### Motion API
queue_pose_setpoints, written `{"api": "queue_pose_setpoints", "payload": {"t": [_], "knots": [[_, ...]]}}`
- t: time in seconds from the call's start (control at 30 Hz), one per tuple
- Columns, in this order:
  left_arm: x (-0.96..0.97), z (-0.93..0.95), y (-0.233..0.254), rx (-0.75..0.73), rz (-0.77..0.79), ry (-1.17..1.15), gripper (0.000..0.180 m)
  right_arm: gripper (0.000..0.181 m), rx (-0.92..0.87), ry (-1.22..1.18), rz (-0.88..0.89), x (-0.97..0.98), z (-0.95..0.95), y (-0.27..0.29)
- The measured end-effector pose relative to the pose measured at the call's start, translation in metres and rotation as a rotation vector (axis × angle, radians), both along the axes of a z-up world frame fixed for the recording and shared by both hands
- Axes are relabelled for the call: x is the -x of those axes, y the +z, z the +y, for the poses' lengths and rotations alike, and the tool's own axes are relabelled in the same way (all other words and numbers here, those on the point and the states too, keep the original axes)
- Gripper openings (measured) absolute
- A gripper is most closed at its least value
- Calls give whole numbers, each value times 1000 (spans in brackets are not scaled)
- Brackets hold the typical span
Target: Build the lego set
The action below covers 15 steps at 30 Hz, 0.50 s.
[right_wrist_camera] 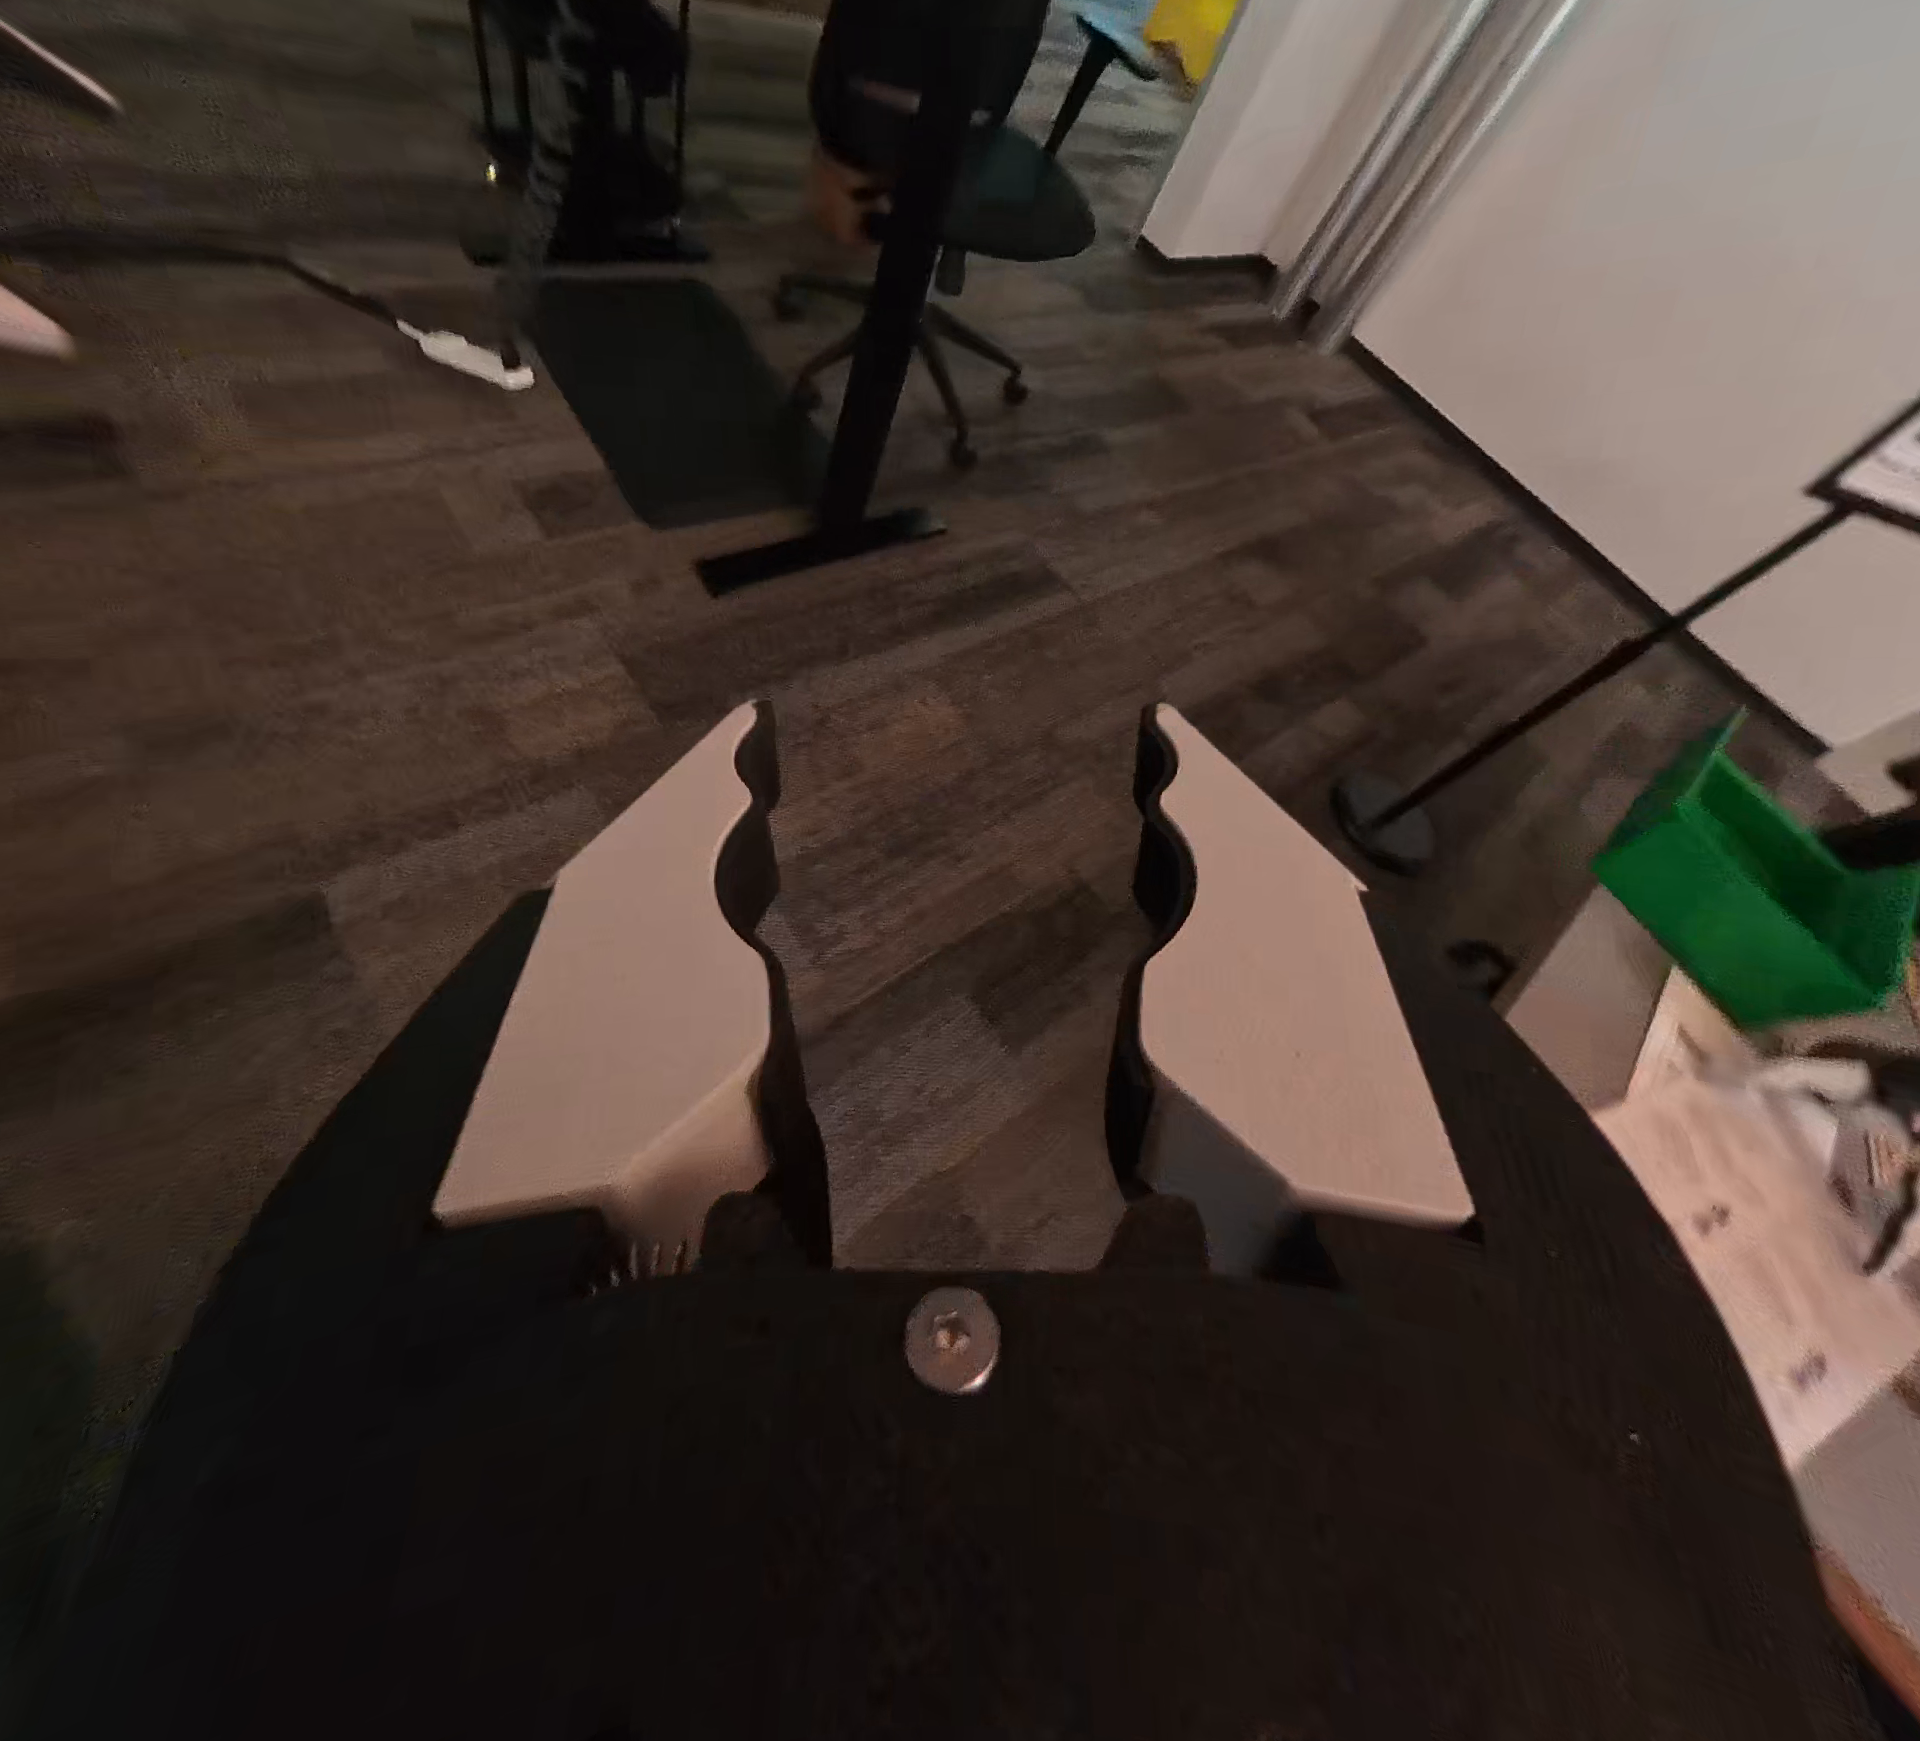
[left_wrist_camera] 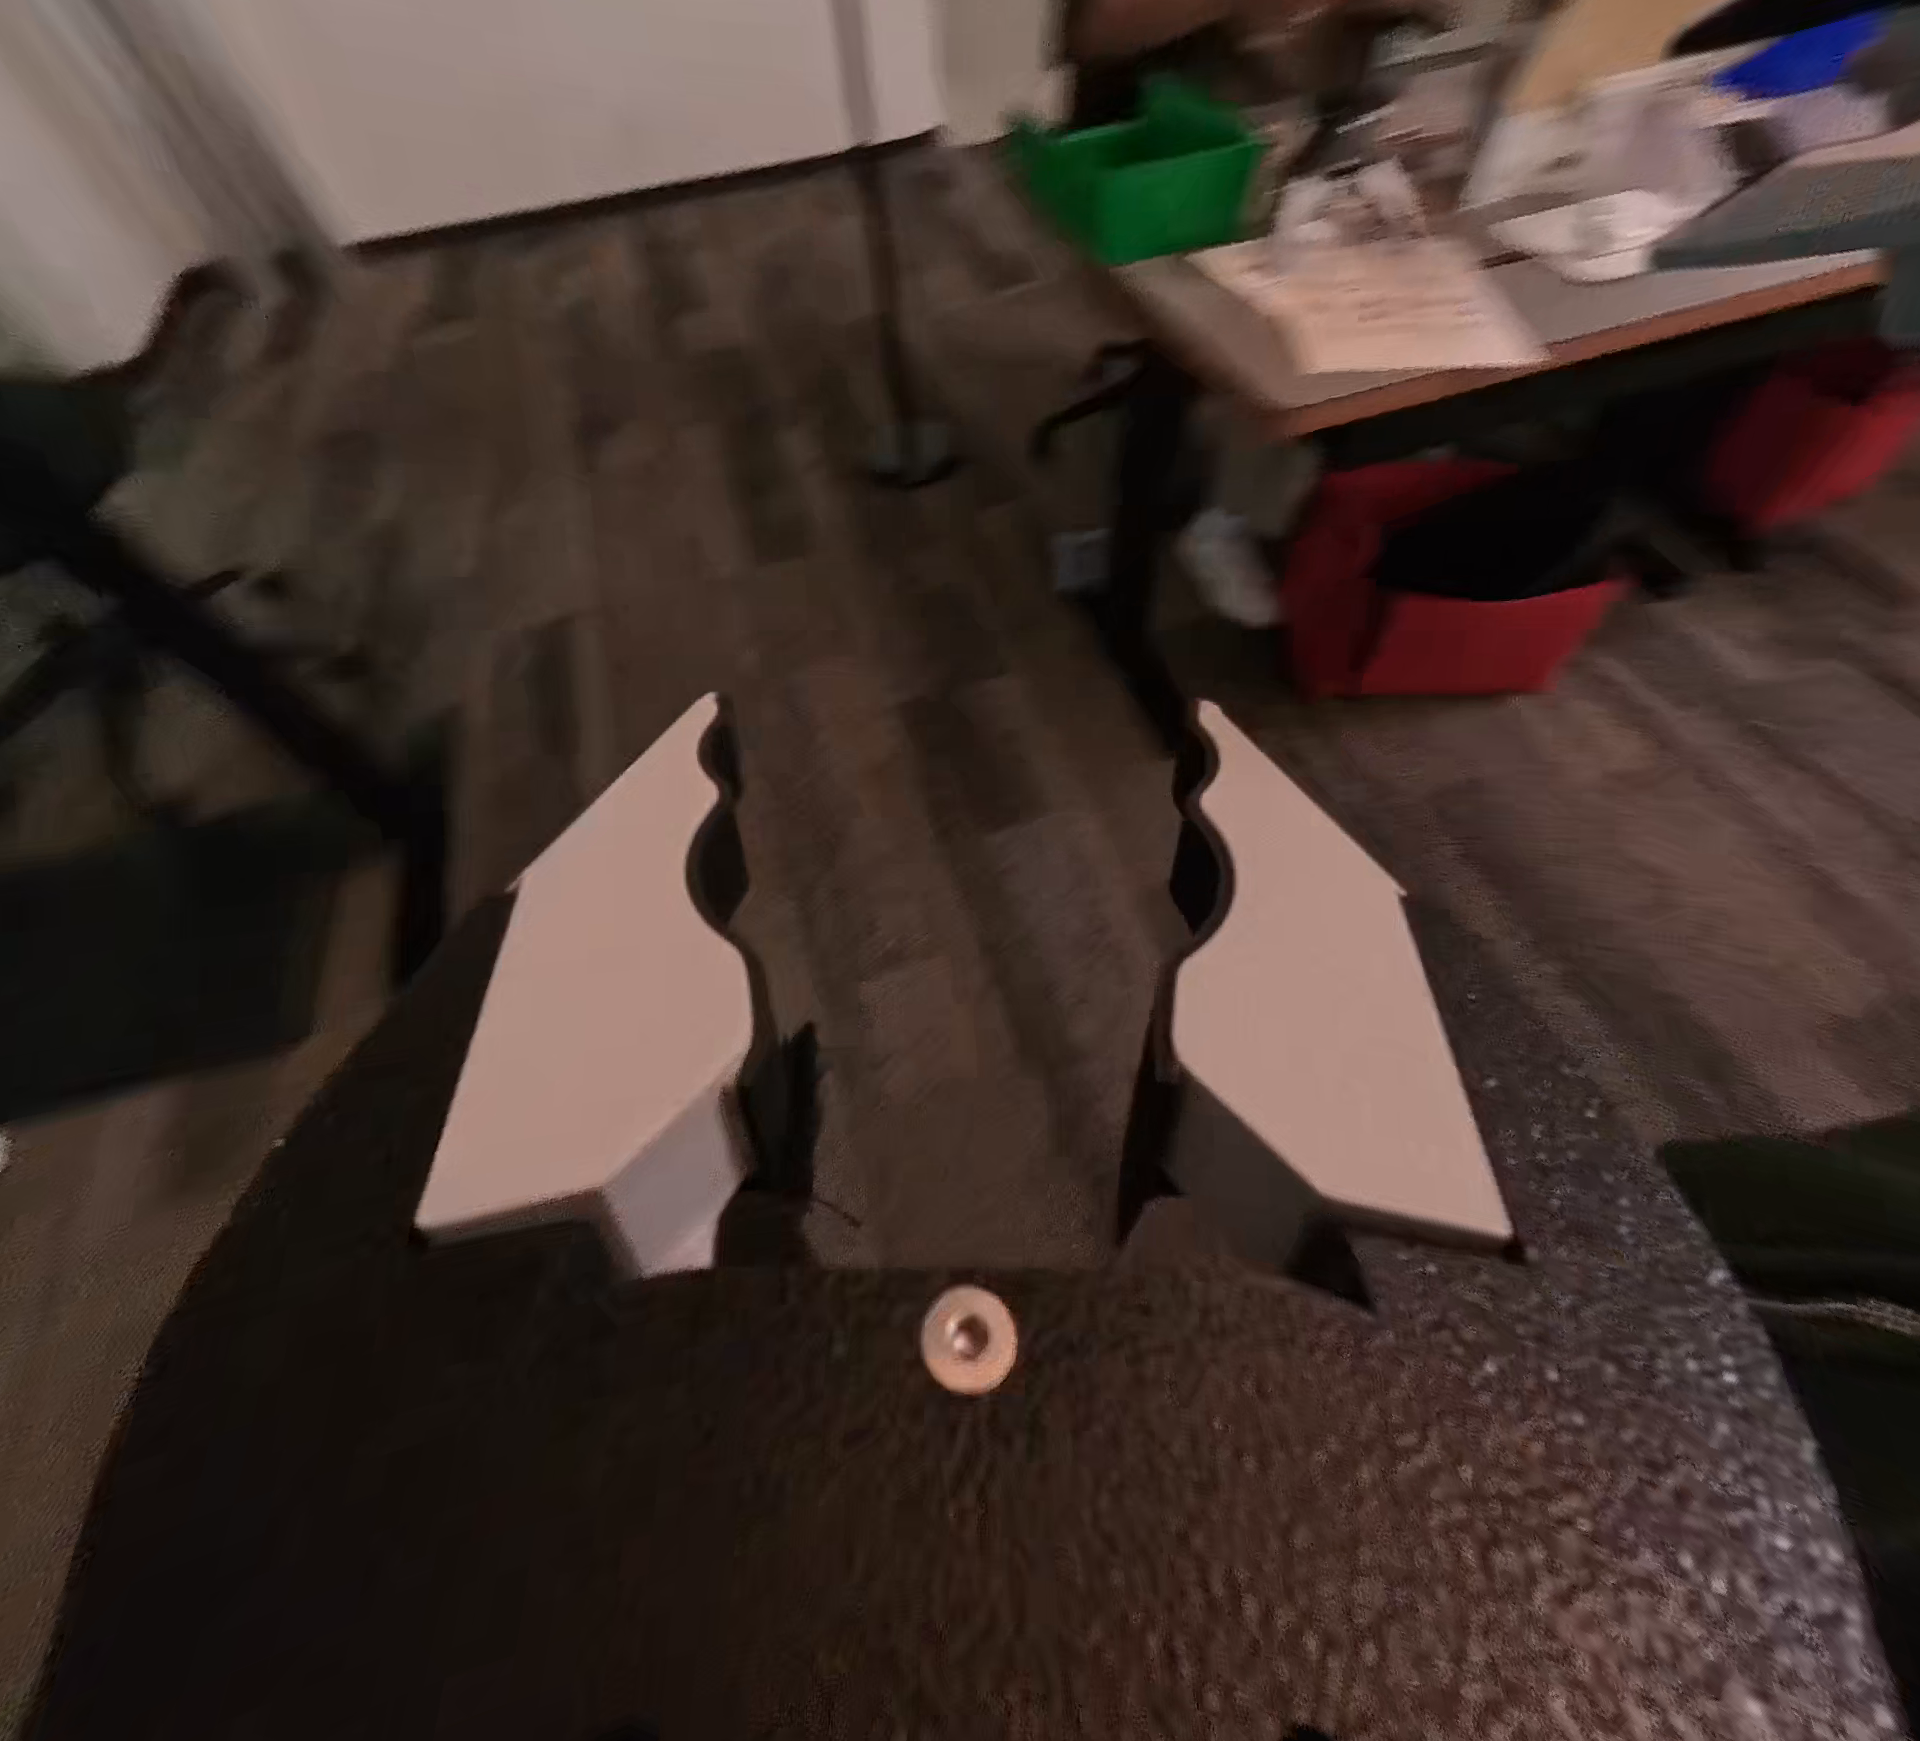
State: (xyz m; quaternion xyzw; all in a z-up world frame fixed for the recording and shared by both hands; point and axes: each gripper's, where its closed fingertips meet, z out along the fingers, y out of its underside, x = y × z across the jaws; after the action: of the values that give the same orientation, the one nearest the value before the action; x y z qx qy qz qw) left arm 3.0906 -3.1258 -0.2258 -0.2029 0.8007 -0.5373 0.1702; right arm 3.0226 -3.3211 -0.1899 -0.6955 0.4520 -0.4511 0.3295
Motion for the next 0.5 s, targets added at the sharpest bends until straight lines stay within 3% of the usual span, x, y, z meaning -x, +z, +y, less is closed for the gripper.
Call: {"api": "queue_pose_setpoints", "payload": {"t": [0.17, 0.37, 0.5], "knots": [[-97, 105, -18, -118, 40, 301, 79, 61, 71, 75, 60, -107, 55, -17], [-189, 103, -45, -131, 54, 328, 73, 49, 92, 114, 113, -212, 46, -40], [-269, 68, -40, -104, -67, 332, 53, 35, 114, 95, 99, -304, 12, -48]]}}
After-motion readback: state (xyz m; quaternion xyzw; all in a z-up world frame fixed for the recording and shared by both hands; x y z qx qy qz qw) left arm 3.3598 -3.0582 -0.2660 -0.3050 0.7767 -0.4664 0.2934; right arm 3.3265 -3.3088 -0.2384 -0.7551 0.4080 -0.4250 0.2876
